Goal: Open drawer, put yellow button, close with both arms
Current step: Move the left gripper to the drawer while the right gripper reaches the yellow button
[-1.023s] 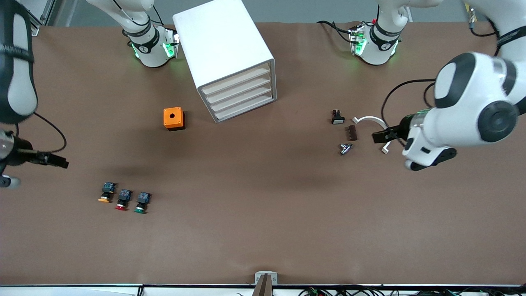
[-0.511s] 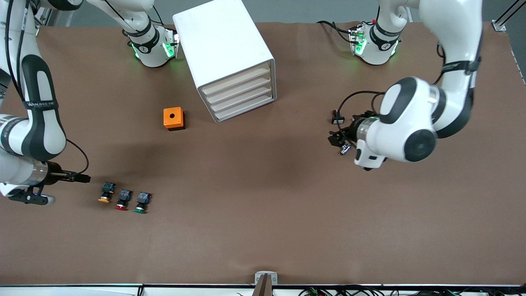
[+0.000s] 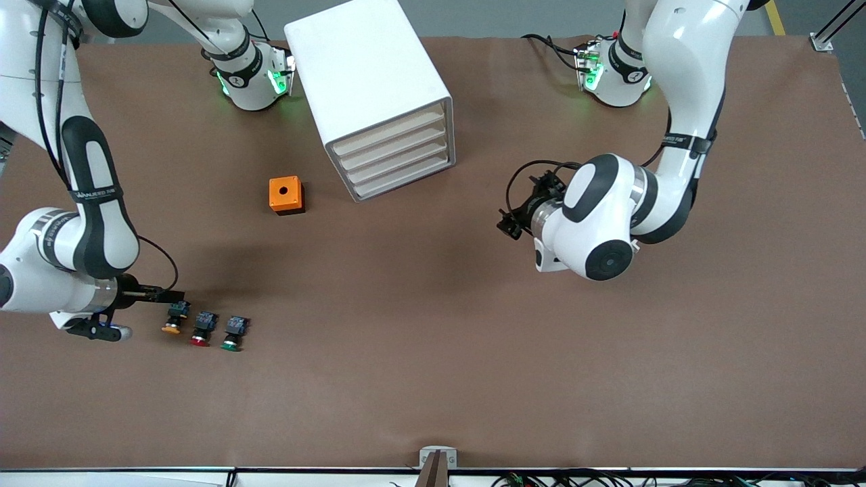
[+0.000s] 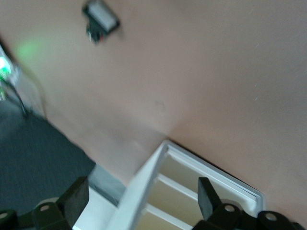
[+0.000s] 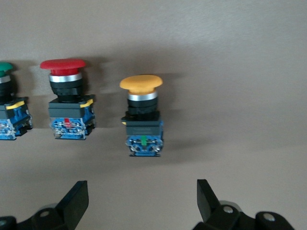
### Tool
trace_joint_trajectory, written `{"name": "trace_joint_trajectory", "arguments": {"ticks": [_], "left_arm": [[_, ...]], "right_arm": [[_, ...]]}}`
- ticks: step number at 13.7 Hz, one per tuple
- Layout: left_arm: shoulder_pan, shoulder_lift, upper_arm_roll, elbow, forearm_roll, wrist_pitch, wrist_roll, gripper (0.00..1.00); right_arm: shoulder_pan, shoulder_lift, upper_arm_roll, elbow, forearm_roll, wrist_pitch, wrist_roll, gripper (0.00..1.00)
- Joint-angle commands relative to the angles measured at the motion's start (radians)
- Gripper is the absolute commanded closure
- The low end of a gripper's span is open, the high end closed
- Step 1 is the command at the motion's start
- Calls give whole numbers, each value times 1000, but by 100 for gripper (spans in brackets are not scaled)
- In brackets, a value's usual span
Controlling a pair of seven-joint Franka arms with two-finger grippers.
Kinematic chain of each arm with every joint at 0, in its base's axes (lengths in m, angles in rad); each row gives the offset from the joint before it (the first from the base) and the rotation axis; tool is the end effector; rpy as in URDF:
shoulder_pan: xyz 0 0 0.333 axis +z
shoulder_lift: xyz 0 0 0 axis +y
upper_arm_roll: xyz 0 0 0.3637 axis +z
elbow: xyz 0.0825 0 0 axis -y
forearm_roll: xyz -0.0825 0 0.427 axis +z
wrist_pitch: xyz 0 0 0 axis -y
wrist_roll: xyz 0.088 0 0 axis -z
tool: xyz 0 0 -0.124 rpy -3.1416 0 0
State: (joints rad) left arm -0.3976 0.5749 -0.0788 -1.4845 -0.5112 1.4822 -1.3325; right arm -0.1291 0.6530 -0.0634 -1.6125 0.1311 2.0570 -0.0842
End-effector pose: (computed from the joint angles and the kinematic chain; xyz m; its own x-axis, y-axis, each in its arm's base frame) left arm 0.5944 -0.3692 0.3324 0.3429 0.7377 -0.5816 0.6631 -0.6286 -0.4063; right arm 0.7174 -0.1254 0.2231 0.9665 -0.1603 -0.2007 -0.1791 -0.9806 -0.0794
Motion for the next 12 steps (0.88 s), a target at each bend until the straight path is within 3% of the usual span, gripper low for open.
{"name": "trace_joint_trajectory", "arguments": {"ticks": [1, 6, 9, 10, 12], "left_arm": [[-32, 32, 5, 29, -117, -17, -182, 0], [-76, 97, 5, 29, -449, -16, -541, 1], [-116, 129, 2, 29, -533, -14, -805, 6], [-125, 143, 2, 29, -577, -14, -853, 10], [-128, 169, 2, 29, -628, -14, -922, 18]], "right_arm": [[11, 33, -3, 19, 21, 35, -8, 0], [2, 83, -4, 19, 18, 116, -23, 0], [0, 97, -4, 17, 19, 120, -48, 1], [-4, 102, -3, 17, 19, 121, -52, 3], [-4, 102, -4, 19, 19, 120, -74, 21]]}}
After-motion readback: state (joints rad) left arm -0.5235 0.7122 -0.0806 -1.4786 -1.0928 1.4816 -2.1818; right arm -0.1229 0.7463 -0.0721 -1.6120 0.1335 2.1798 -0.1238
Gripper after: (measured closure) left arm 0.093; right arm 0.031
